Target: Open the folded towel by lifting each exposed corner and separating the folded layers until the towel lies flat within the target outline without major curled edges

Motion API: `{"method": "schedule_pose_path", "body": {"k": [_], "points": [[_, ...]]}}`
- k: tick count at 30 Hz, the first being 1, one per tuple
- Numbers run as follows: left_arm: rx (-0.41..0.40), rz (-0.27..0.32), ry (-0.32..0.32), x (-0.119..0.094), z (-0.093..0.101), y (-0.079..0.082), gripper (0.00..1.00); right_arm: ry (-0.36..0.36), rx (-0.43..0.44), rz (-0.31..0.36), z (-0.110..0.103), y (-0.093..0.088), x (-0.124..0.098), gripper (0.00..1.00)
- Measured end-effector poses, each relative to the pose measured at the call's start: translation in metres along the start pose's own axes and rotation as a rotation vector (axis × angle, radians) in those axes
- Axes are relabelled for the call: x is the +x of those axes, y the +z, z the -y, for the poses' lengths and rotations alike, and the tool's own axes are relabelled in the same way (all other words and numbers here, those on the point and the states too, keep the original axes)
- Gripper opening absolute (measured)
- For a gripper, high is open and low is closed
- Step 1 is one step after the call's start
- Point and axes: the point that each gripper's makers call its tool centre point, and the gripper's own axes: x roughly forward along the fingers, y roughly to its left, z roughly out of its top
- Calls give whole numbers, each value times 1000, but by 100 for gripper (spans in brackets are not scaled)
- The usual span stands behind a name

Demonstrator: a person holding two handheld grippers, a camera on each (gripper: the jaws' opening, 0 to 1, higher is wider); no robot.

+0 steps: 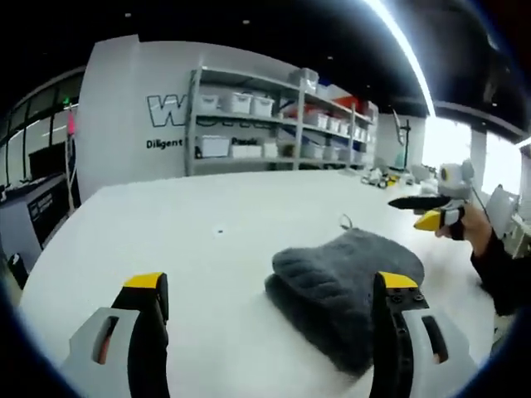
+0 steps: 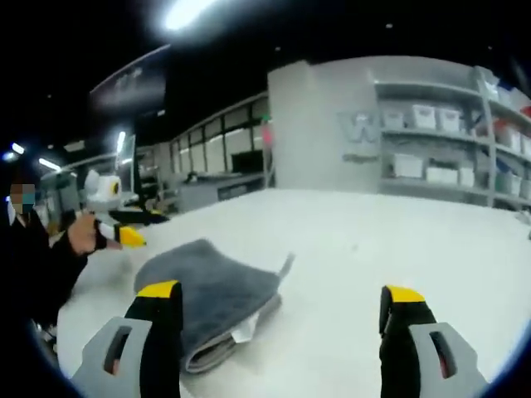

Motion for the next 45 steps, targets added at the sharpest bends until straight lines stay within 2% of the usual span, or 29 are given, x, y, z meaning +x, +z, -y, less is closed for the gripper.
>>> {"method": "schedule_pose_path", "body": {"k": [6, 15, 19, 25, 28, 35, 40, 45], "points": [[-9, -5, -11, 5, -6, 5, 100, -12, -13, -24, 7, -1, 6, 100], [-21, -31, -8, 19, -13, 5, 100, -11, -10, -38, 4, -1, 14, 100], [-31, -40, -18, 17, -2, 1, 100, -12, -4, -44, 5, -1, 17, 100], [-45, -35, -28, 18, 6, 3, 100, -12, 11, -49, 9, -2, 20, 100], [-52, -34, -21, 22, -1, 6, 100, -10, 17, -54, 10, -1, 23, 100], [-52, -64, -53, 31, 9, 1, 95, 8, 28, -77, 8, -5, 31, 99], [-49, -77, -53, 43, 0, 6, 95, 18, 44, -74, 8, -4, 32, 96], [-56, -84, -76, 45, 2, 5, 93, 22, 49, -85, 10, -5, 35, 94]]}}
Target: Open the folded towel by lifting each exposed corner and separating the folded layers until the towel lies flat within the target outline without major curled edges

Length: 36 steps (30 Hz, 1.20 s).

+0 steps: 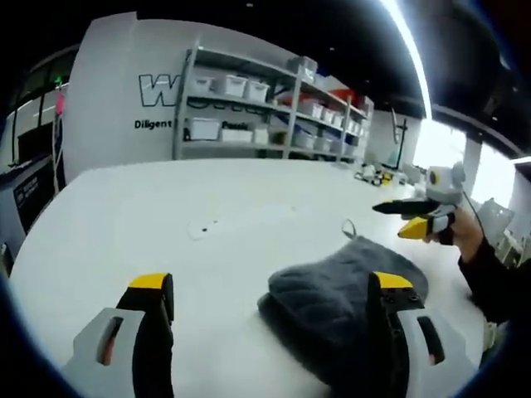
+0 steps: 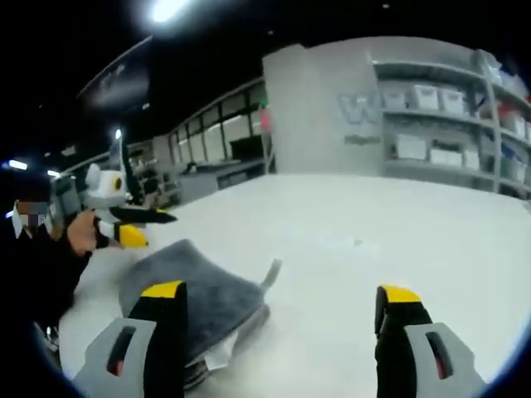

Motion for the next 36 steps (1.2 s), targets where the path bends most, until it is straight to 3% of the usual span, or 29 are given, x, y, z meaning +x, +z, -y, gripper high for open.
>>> {"method": "schedule_pose_path", "body": {"k": [4, 10, 13, 15, 20, 22, 33, 36], "points": [[-10, 7, 1, 4, -9, 1, 91, -3, -16, -21, 0, -2, 5, 93], [-22, -8, -36, 6, 4, -6, 90, -14, -15, -45, 1, -5, 10, 89], [-29, -23, -50, 12, -2, -5, 87, -10, -17, -59, -1, -7, 14, 87], [-30, -14, -63, 12, 2, -6, 79, -5, -20, -60, -4, -7, 17, 87], [-47, -10, -72, 14, 5, -6, 79, -1, -33, -76, -7, -8, 24, 82], [-44, -18, -82, 16, 8, -8, 79, -3, -7, -59, -5, -5, 24, 75], [-39, -55, -116, 17, 14, -17, 62, 49, 53, -44, -16, -3, 28, 68], [-42, -58, -125, 18, 20, -20, 62, 56, 56, -62, -17, -9, 32, 64]]}}
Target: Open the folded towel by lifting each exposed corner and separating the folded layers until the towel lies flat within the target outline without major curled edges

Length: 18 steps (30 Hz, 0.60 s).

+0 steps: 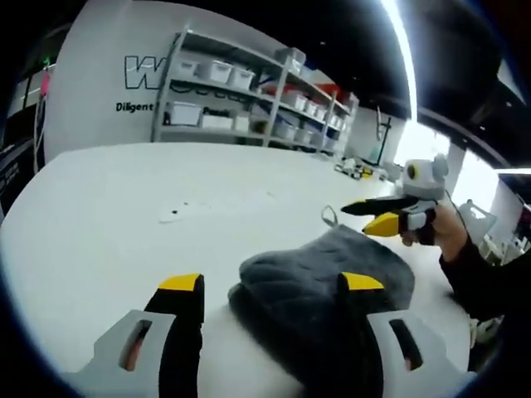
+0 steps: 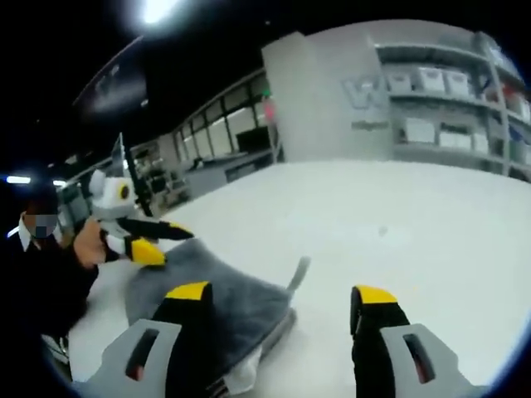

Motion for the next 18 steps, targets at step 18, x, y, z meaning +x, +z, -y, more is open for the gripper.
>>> {"method": "schedule_pose_path", "body": {"k": [18], "points": [[-53, -21, -48, 7, 11, -7, 47, 34, 15, -30, -8, -7, 7, 56]]}}
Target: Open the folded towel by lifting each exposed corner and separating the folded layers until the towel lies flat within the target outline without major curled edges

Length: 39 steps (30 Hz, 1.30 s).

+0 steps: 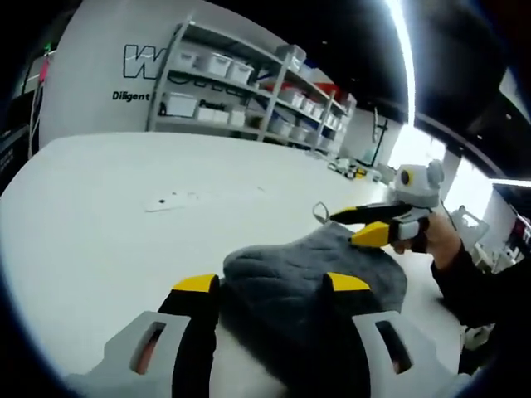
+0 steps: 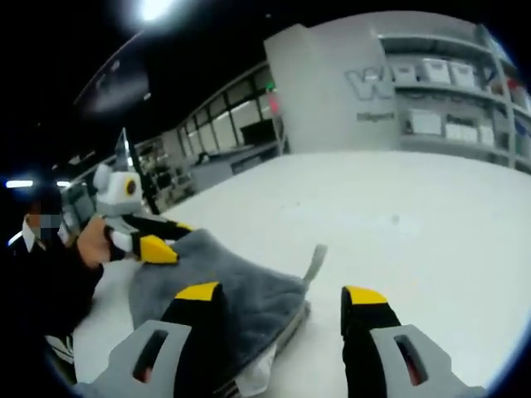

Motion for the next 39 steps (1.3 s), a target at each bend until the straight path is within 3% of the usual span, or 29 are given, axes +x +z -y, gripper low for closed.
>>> {"method": "schedule_pose_path", "body": {"k": [4, 13, 18, 28, 31, 33, 34, 36, 39], "points": [[-16, 8, -6, 1, -2, 3, 46, 8, 10, 2, 0, 0, -1, 49], [-42, 18, -16, 4, 3, 1, 40, 34, 54, -5, -5, -6, 4, 46], [-58, 13, -22, 3, 17, -8, 33, 46, 54, 7, -11, -5, 5, 35], [-86, 10, -36, 8, 17, -12, 20, 52, 29, -16, -16, -14, 8, 29], [-98, 14, -43, 7, 16, -11, 18, 48, 57, -24, -14, -16, 7, 32], [-108, 13, -45, 7, 13, -9, 18, 29, 73, -33, -8, -20, 7, 39], [-109, 12, -47, 7, 12, -9, 18, 30, 94, -35, -7, -20, 6, 38], [-119, 14, -51, 7, 11, -9, 18, 103, 152, -7, -18, -16, 4, 26], [-123, 16, -50, 7, 13, -10, 16, 103, 124, 6, -21, -12, 3, 14]]}}
